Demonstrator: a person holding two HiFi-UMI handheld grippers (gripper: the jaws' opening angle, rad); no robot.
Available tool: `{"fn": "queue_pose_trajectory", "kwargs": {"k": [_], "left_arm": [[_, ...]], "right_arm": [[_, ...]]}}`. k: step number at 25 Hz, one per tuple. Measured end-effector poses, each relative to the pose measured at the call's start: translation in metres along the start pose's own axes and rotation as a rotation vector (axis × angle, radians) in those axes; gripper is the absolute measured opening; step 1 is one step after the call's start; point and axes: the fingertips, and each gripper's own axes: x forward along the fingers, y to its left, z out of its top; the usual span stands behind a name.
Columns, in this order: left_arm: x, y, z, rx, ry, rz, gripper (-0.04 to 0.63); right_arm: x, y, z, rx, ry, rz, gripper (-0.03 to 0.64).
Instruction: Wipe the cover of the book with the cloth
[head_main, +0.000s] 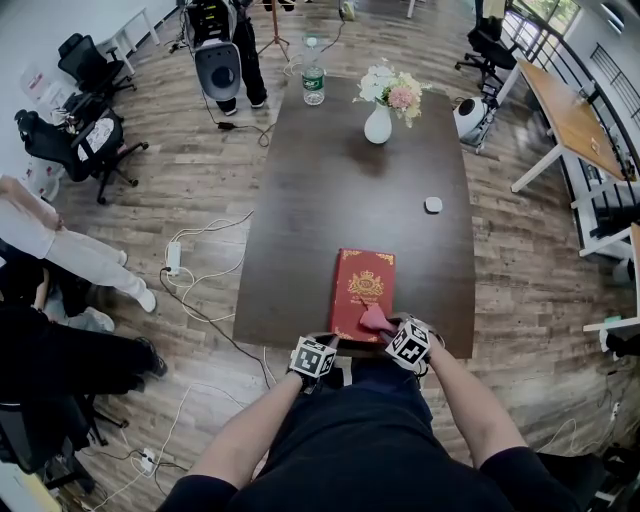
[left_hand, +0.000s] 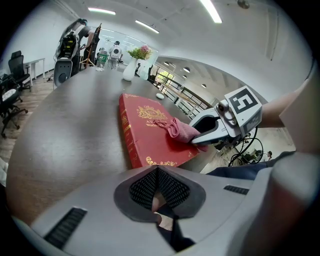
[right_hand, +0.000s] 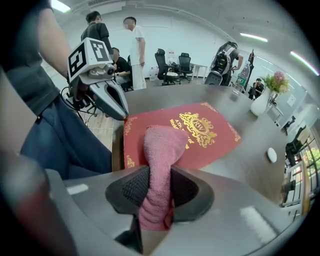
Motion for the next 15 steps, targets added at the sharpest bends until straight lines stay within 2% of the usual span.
{"fn": "queue_pose_trajectory", "kwargs": {"k": [15], "left_arm": [[0.0,0.0,0.0,-0.002,-0.005,-0.007,-0.005]], "right_arm": [[-0.01,-0.008,-0.022,0.063,0.012,-0.055,0.117]]}}
